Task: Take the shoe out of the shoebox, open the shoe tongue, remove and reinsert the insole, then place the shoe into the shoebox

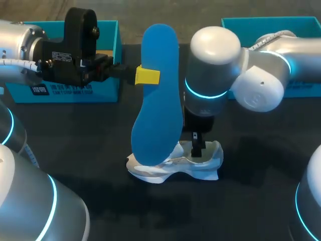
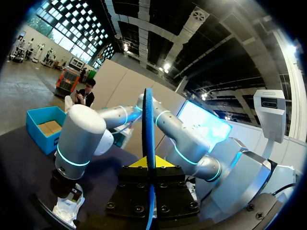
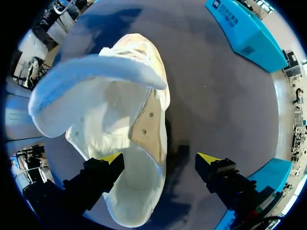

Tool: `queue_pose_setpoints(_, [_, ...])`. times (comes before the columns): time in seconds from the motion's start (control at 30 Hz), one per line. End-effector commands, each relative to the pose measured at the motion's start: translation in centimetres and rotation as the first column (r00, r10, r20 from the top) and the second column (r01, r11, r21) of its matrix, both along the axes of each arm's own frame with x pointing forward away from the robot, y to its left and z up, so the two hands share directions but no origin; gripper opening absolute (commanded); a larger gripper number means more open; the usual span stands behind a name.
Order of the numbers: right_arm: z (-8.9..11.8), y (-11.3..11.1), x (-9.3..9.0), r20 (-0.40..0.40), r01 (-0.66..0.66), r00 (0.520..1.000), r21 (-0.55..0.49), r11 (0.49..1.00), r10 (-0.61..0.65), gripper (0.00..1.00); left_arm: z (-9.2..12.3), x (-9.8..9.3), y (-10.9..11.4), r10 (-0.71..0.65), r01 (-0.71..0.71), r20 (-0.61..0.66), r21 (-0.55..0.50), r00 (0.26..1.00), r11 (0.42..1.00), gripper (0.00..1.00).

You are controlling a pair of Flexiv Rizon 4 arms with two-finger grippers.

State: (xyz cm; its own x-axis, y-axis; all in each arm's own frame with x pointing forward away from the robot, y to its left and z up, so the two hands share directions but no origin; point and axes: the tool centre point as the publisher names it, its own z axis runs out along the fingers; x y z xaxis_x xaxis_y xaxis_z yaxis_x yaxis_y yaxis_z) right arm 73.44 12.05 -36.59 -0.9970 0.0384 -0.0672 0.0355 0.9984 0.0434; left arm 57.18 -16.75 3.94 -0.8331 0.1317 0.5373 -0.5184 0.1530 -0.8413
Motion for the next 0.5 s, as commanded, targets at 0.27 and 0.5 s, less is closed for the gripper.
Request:
queue_pose_setpoints(0.27, [-1.9,-0.1,0.4,-0.032,0.015,0.999,0.017,1.0,-0.014,0.36,-0.1,0.0,-0.1,0.0,0.0,0.0,-0.001,1.0,1.0,0.0])
queue_pose_setpoints(0.5, [-2.3,-0.2,0.1,-0.039,0.023,0.999,0.017,1.0,-0.022,0.0,-0.1,0.0,-0.1,0.0,0.0,0.0,-0.001,1.0,1.0,0.0])
